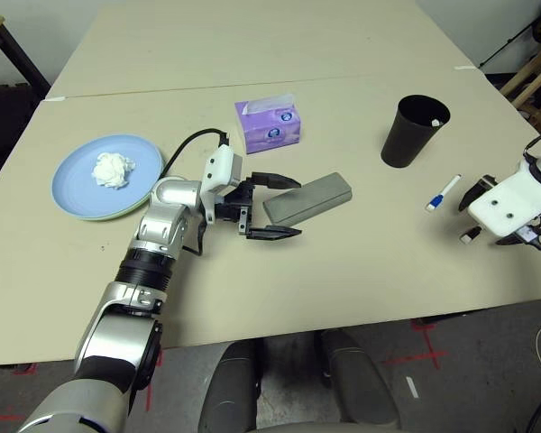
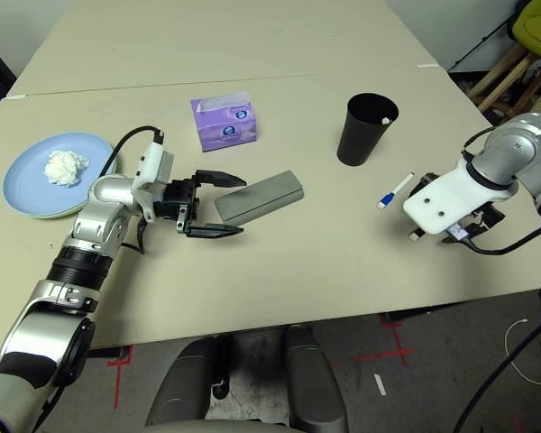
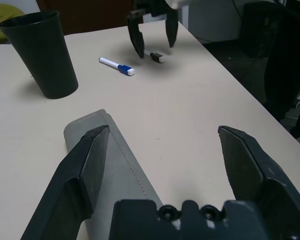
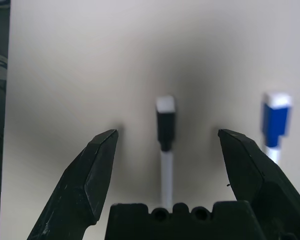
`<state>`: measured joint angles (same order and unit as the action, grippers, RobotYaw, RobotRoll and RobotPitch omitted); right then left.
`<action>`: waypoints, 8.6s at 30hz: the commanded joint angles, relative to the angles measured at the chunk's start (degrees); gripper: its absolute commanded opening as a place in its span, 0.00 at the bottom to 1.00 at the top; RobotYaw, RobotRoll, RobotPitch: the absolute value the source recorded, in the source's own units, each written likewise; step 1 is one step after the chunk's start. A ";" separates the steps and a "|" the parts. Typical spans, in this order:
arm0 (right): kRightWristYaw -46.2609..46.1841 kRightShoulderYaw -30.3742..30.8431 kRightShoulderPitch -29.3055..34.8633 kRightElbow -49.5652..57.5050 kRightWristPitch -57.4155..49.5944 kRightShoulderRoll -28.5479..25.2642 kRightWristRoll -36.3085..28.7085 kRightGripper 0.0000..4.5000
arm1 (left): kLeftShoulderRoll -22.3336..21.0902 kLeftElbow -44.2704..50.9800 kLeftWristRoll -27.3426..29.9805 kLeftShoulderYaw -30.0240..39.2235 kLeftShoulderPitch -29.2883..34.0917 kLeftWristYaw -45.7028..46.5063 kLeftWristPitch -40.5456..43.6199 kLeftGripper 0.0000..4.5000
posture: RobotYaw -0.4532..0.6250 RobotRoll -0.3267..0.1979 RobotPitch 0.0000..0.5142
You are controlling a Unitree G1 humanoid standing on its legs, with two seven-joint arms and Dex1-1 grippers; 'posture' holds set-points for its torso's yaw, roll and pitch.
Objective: Organize and tidy the items on the table.
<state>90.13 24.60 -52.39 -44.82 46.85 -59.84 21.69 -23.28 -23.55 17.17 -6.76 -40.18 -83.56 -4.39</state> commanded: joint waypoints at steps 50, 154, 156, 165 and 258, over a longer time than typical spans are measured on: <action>2.37 10.63 -4.80 11.88 -15.18 -5.26 -18.58 0.10 | -0.77 0.46 0.84 -0.27 -0.63 0.01 -0.26 1.00 | 0.41 0.62 0.38; -14.29 4.23 -15.39 -17.49 1.17 10.02 4.12 0.99 | -0.17 7.07 1.37 -1.84 4.22 1.33 3.58 1.00 | 0.44 0.62 0.37; -14.83 4.99 -16.14 -18.79 2.83 10.23 5.63 0.99 | -0.40 7.93 1.55 -1.73 4.76 1.59 4.09 1.00 | 0.44 0.62 0.39; -14.16 7.45 -18.00 -21.35 8.02 9.93 10.25 0.99 | -1.97 8.94 1.97 -1.11 5.45 1.88 5.29 1.00 | 0.45 0.62 0.41; -2.45 3.40 -18.29 -23.22 11.69 13.34 0.00 0.09 | -1.46 12.89 4.72 -0.77 7.50 7.29 7.04 1.00 | 0.48 0.62 0.40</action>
<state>82.89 30.65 -72.05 -69.75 60.30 -47.03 27.91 -24.91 -11.63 21.84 -6.88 -33.38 -75.77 3.04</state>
